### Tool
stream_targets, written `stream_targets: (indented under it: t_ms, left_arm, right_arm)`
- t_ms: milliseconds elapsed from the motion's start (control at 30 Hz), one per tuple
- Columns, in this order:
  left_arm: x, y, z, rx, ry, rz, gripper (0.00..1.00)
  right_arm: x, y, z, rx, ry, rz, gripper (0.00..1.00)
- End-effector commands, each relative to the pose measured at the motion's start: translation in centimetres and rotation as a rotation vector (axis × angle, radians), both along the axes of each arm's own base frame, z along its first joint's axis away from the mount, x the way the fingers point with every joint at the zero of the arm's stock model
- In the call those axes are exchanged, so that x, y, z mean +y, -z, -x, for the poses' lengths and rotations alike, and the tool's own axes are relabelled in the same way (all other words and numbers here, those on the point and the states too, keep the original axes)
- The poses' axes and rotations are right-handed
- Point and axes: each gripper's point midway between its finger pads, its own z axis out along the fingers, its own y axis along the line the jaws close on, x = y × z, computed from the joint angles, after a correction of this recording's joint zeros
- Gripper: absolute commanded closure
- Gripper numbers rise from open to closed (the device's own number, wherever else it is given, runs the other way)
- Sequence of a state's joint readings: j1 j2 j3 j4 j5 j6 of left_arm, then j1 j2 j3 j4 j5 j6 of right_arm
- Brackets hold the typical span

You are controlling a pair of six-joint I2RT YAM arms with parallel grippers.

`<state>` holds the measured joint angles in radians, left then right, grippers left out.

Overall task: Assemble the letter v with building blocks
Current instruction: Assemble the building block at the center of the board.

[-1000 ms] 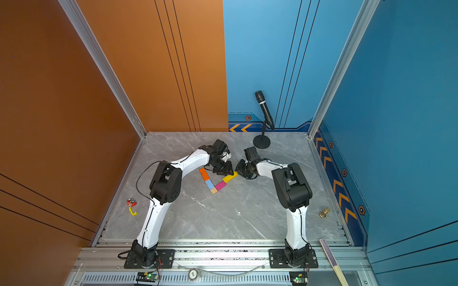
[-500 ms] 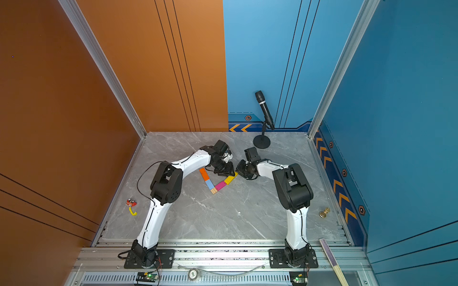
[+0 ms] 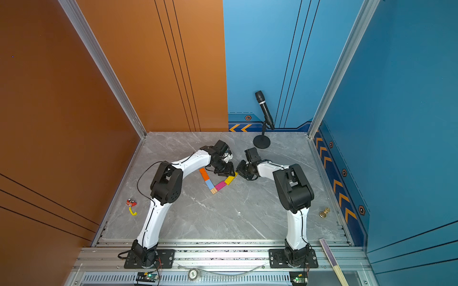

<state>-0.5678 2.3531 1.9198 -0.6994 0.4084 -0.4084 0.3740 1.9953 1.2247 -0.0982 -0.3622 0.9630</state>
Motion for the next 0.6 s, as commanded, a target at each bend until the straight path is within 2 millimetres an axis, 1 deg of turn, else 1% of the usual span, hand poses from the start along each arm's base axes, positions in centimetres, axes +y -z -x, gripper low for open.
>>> stream_targets:
  t_ms: [0,67,200,300,433,567]
  left_arm:
    - [0.7,1.1,0.3,0.036,-0.004,-0.019,0.59]
    - [0.7,1.1,0.3,0.035,-0.004,-0.021,0.59]
    - [0.7,1.0,0.2,0.031,-0.007,-0.019,0.54]
    - [0.5,0.4,-0.2,0.018,-0.010,-0.013,0.48]
    - [0.3,-0.5,-0.9,-0.003,-0.015,0.003,0.47]
    - [0.5,-1.4,-1.6,-0.021,-0.027,0.014,0.47]
  right_arm:
    - [-0.5,-1.1,-0.1,-0.025,0.025,0.008,0.76]
    - [-0.5,-1.1,-0.1,-0.024,0.026,0.006,0.76]
    - [-0.6,-1.3,-0.1,-0.028,0.029,0.007,0.76]
    - [-0.9,-1.8,-0.1,-0.042,0.036,0.006,0.76]
    - [-1.4,-3.0,-0.2,-0.070,0.054,-0.003,0.74]
    - [-1.9,-3.8,0.5,-0.084,0.069,-0.005,0.72]
